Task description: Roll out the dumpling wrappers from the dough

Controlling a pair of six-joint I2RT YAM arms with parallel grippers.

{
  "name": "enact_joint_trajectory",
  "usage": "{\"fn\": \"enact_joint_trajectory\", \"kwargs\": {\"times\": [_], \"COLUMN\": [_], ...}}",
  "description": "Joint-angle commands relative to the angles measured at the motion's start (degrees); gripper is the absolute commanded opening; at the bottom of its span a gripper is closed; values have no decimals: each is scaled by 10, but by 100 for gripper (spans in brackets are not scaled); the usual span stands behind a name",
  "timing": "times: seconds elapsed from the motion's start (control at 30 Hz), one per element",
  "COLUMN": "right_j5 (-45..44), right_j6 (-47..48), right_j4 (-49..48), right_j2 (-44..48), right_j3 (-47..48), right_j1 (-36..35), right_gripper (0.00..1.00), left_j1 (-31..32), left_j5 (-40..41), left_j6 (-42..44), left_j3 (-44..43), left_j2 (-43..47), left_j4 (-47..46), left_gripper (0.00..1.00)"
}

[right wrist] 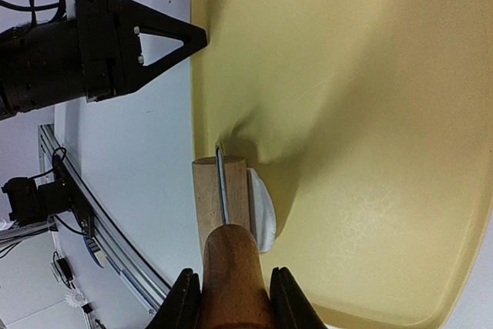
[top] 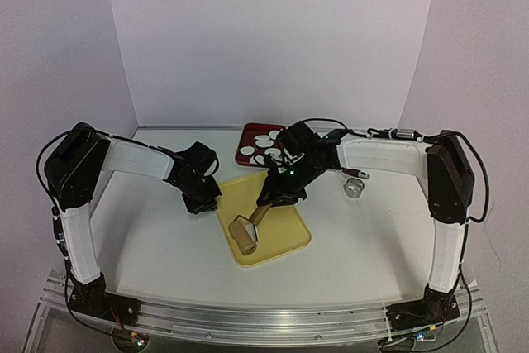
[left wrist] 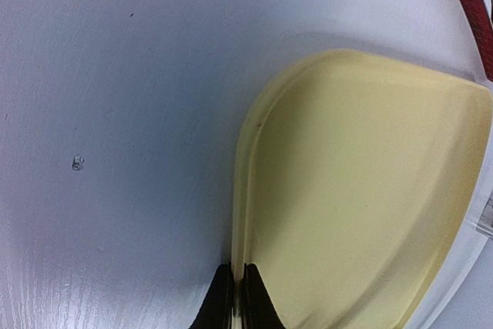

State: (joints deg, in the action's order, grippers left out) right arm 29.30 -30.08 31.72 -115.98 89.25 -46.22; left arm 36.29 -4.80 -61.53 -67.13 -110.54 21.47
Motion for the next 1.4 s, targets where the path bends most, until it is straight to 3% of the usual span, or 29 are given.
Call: {"fn": "enact_joint_trajectory", "kwargs": {"times": [0.0, 0.5, 0.63, 0.9, 1.37], "right_j5": [-169, -154, -185, -252, -292], "right_j6": [50, 27, 2, -35, -2], "right_j4": [138, 128, 133, 146, 184], "right_j2": [-101, -118, -103, -16, -20], "right_j3": [-62, -59, -72, -162, -173], "right_j1": [-25, -47, -47, 27, 69], "right_gripper": [0, 0, 0, 0, 0], "left_j1": [-9, -9, -9, -18, -42], "left_j5": [17, 15, 15, 20, 21], "left_j6": [-16, -15, -13, 6, 25], "left_j3": [-17, -18, -9, 14, 12], "left_j2": [-12, -15, -7, 14, 14], "left_j4": [-2, 4, 5, 0, -4], "left_gripper": [0, 0, 0, 0, 0]}}
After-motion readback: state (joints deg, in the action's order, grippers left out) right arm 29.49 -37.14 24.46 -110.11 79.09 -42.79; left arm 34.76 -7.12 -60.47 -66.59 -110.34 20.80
